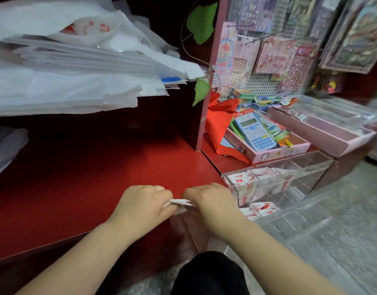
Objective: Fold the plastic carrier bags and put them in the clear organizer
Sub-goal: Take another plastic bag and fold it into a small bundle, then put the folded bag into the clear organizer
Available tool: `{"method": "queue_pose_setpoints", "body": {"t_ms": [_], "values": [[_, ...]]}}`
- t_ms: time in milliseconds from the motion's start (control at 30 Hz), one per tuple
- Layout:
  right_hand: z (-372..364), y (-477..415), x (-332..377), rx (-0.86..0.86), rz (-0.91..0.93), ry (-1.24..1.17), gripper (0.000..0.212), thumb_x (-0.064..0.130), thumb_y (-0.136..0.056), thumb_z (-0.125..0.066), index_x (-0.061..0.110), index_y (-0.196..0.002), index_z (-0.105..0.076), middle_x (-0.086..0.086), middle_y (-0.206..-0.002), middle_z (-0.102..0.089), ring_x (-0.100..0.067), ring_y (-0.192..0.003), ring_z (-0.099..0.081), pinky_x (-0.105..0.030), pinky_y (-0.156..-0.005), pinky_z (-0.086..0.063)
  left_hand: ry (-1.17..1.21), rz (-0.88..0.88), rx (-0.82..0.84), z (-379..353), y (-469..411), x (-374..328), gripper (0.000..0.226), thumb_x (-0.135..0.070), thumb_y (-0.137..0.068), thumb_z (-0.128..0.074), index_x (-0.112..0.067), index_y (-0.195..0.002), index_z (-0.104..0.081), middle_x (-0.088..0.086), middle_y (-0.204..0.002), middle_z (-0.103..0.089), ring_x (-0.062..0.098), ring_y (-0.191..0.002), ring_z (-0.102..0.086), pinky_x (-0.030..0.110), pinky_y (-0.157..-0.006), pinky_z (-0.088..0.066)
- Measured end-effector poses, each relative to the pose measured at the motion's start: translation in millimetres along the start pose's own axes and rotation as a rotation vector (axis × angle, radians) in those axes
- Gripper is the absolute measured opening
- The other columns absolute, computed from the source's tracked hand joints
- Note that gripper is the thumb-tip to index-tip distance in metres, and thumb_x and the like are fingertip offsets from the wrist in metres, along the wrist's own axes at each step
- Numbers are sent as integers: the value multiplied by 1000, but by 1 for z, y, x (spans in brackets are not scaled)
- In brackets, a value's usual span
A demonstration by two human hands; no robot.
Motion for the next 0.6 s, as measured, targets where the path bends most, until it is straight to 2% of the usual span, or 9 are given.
{"method": "queue_pose_setpoints", "body": {"t_ms": [100,167,200,267,333,433,500,533,600], "values": [[11,16,-35,36,-61,63,17,32,-57,-41,24,-51,-55,7,-42,-50,-12,-38,-52,-13,-41,-31,-24,-23,35,-6,-34,-34,45,-52,-70,-44,-18,-41,-53,-3,-41,-50,14,-35,-52,17,-33,-27],[3,29,-53,224,-81,36,15,24,-67,-49,16,-66,-61,0,-57,-62,-20,-54,-61,-20,-51,-37,-57,-35,148,-18,-55,-59,39,-50,-85,-48,-17,-73,-66,-1,-76,-66,18,-74,-65,26,-53,-35],[0,36,-61,306,-89,15,19,24,-76,-49,12,-82,-63,-7,-74,-67,-26,-70,-64,-26,-61,-38,-26,-33,209,-31,-63,-70,37,-48,-89,-45,-17,-91,-65,-1,-97,-66,21,-94,-62,26,-63,-34],[3,49,-84,321,-138,-55,39,35,-84,-37,10,-105,-60,-14,-101,-66,-32,-95,-59,-30,-71,-33,23,1,332,-55,-78,-89,36,-46,-92,-42,-19,-105,-61,0,-113,-62,23,-109,-54,27,-72,-35],[6,62,-116,341,-277,-111,32,30,-90,-40,13,-106,-62,-12,-107,-65,-30,-102,-56,-27,-66,-27,93,13,319,-62,-93,-101,35,-49,-90,-44,-22,-102,-63,-1,-109,-63,19,-107,-54,26,-71,-34],[6,85,-171,362,-436,-139,19,19,-91,-48,14,-101,-63,-9,-103,-65,-26,-99,-56,-29,-65,-30,287,102,219,-73,-119,-111,31,-52,-83,-55,-23,-87,-66,-7,-83,-61,11,-94,-55,24,-63,-26],[8,102,-209,328,-521,-181,13,12,-86,-51,11,-91,-63,-10,-91,-64,-27,-90,-57,-32,-67,-35,471,91,191,-87,-135,-123,30,-50,-77,-63,-21,-71,-67,-11,-64,-50,14,-85,-53,25,-65,-29],[11,110,-227,300,-558,-230,10,8,-84,-52,10,-81,-62,-8,-80,-62,-24,-82,-56,-32,-67,-37,584,70,179,-96,-144,-131,33,-53,-71,-64,-21,-63,-66,-12,-62,-50,16,-82,-53,26,-68,-33],[20,123,-260,207,-646,-344,30,1,-82,-54,20,-59,-51,8,-59,-56,-10,-66,-50,-28,-63,-39,709,47,158,-113,-162,-140,37,-58,-65,-60,-21,-63,-68,-7,-71,-61,21,-83,-56,30,-75,-37]]}}
Point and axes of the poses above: each hand's wrist, its own y-axis away from the middle knuckle, its own z-axis out of the back of the hand, x = y × z, the point moved 9 cm from there along -y, towards the middle knuckle
